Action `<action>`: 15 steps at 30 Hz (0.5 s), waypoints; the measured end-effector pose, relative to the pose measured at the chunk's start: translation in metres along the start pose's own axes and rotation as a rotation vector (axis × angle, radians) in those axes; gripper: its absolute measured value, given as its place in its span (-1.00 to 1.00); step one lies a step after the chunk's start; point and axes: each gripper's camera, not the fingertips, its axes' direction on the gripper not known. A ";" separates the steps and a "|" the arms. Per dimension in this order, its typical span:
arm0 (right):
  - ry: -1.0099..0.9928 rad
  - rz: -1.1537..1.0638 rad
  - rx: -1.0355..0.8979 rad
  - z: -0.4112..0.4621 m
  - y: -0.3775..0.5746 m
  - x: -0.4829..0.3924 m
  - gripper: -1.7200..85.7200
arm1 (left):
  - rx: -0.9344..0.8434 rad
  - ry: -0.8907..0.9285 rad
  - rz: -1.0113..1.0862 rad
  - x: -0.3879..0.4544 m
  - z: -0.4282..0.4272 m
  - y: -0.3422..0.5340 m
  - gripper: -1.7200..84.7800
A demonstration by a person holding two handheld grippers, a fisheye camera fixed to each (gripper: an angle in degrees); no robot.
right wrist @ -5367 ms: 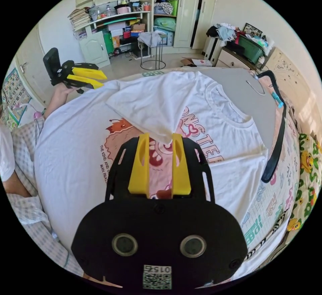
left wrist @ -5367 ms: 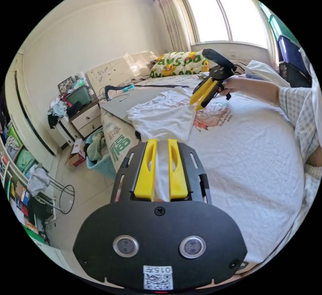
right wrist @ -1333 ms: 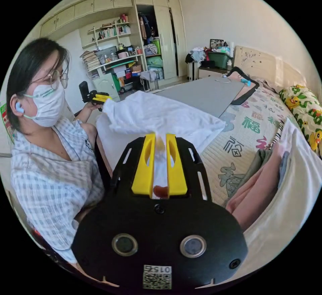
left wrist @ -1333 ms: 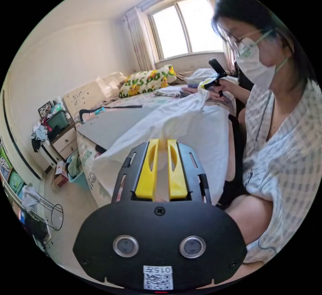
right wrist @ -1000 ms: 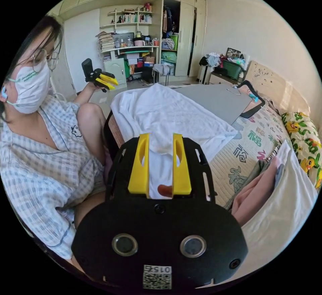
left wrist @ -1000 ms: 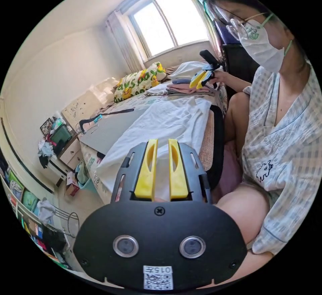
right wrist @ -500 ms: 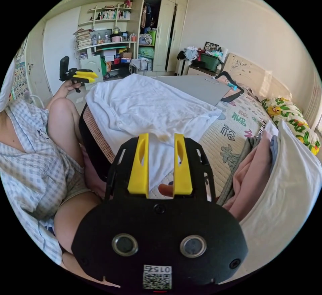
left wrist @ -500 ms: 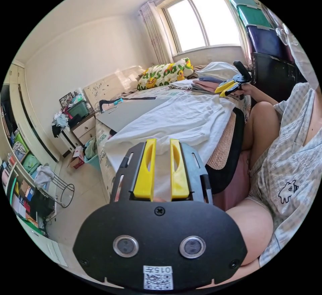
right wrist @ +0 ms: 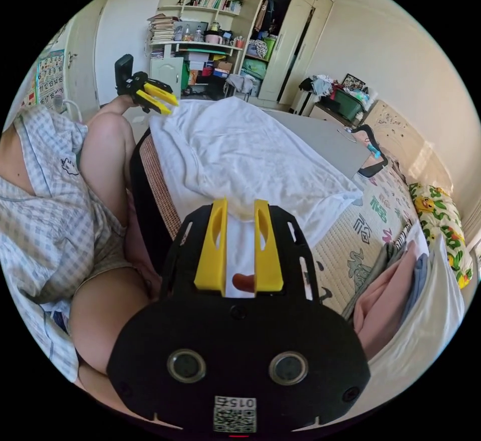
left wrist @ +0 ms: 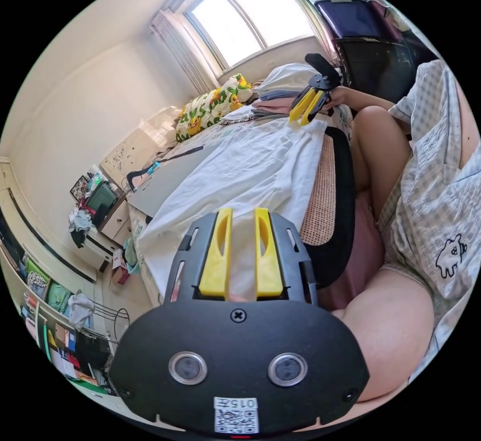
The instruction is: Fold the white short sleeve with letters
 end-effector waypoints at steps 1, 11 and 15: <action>-0.005 -0.005 -0.027 0.010 0.003 0.001 -0.82 | -0.003 -0.005 -0.002 -0.001 0.001 -0.001 -0.89; -0.001 -0.031 0.096 0.015 0.033 -0.003 -0.87 | 0.087 -0.033 -0.038 -0.015 -0.033 -0.002 -0.95; -0.039 -0.124 0.091 0.029 0.024 -0.020 -0.75 | 0.107 0.069 0.011 -0.010 -0.031 -0.016 -0.84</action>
